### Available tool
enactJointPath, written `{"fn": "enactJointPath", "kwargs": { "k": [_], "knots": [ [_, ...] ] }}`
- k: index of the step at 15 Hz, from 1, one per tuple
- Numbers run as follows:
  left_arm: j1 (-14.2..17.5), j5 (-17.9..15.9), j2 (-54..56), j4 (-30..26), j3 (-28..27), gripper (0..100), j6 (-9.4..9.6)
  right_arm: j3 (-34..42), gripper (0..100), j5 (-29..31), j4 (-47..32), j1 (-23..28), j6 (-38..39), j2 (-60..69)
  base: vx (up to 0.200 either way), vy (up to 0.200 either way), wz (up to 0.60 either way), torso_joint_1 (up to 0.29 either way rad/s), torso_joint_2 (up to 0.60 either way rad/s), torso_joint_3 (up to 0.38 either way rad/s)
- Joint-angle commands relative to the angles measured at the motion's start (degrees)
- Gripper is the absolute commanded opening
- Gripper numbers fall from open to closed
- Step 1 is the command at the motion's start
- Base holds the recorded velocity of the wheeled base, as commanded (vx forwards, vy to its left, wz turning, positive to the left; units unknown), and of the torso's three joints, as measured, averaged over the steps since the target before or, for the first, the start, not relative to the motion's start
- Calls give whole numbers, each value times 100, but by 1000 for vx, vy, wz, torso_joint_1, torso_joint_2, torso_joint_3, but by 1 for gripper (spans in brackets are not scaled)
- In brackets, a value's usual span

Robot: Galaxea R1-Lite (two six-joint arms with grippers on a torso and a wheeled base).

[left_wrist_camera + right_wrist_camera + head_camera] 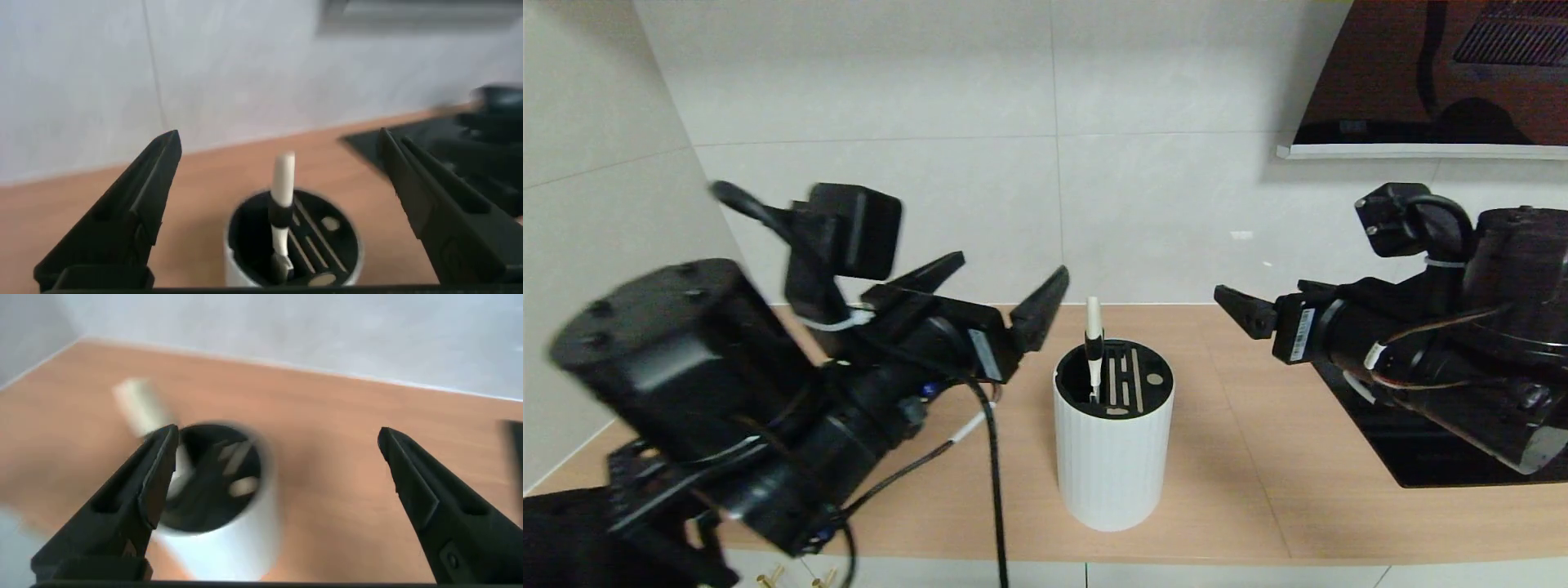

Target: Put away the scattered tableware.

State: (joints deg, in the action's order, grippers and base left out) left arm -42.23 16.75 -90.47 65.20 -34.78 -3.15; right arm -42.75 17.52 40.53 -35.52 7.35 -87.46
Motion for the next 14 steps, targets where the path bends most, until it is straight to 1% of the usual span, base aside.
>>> {"fn": "enactJointPath", "kwargs": {
  "k": [1,2,3,4,5,6,7,8,9,10,11,12,13,14],
  "knots": [
    [892,-313,2024,-780,718,100,7,434,100,94,-81,546,-76,1600,0,0,0,0,0,0],
    [1261,-330,2719,-1387,815,100,7,724,100,59,-98,828,-322,2154,0,0,0,0,0,0],
    [1604,-339,3492,-2248,832,100,7,1041,100,-108,-98,1144,-568,2699,0,0,0,0,0,0],
    [1683,-339,4116,-2942,797,100,7,1252,100,-302,-107,1223,-577,3103,0,0,0,0,0,0],
    [1683,-339,4599,-3496,745,100,16,1366,100,-354,-116,1223,-594,3455,0,0,0,0,0,0],
    [1753,-339,5311,-4428,622,100,51,1489,100,-337,-300,1258,-638,3991,0,0,0,0,0,0],
    [2043,-339,5830,-5210,542,100,112,1515,100,-328,-722,1496,-674,4492,0,0,0,0,0,0],
    [2254,-348,6252,-5755,542,100,209,1577,100,-381,-1162,1865,-674,4940,0,0,0,0,0,0],
    [2483,-348,6718,-6203,595,100,376,1586,100,-442,-1680,2234,-674,5502,0,0,0,0,0,0],
    [2729,-383,7078,-6432,648,100,525,1577,100,-469,-2102,2445,-682,5986,0,0,0,0,0,0],
    [2799,-409,7192,-6493,657,100,587,1586,100,-469,-2260,2515,-682,6162,0,0,0,0,0,0],
    [3151,-515,7702,-6643,762,100,868,1586,100,-469,-2920,2779,-718,6882,0,0,0,0,0,0],
    [3335,-515,8018,-6704,806,100,1000,1586,100,-469,-3359,2902,-779,7357,0,0,0,0,0,0],
    [3441,-515,8273,-6792,868,100,1009,1595,100,-469,-3798,2946,-797,7805,0,0,0,0,0,0]
  ]
}}
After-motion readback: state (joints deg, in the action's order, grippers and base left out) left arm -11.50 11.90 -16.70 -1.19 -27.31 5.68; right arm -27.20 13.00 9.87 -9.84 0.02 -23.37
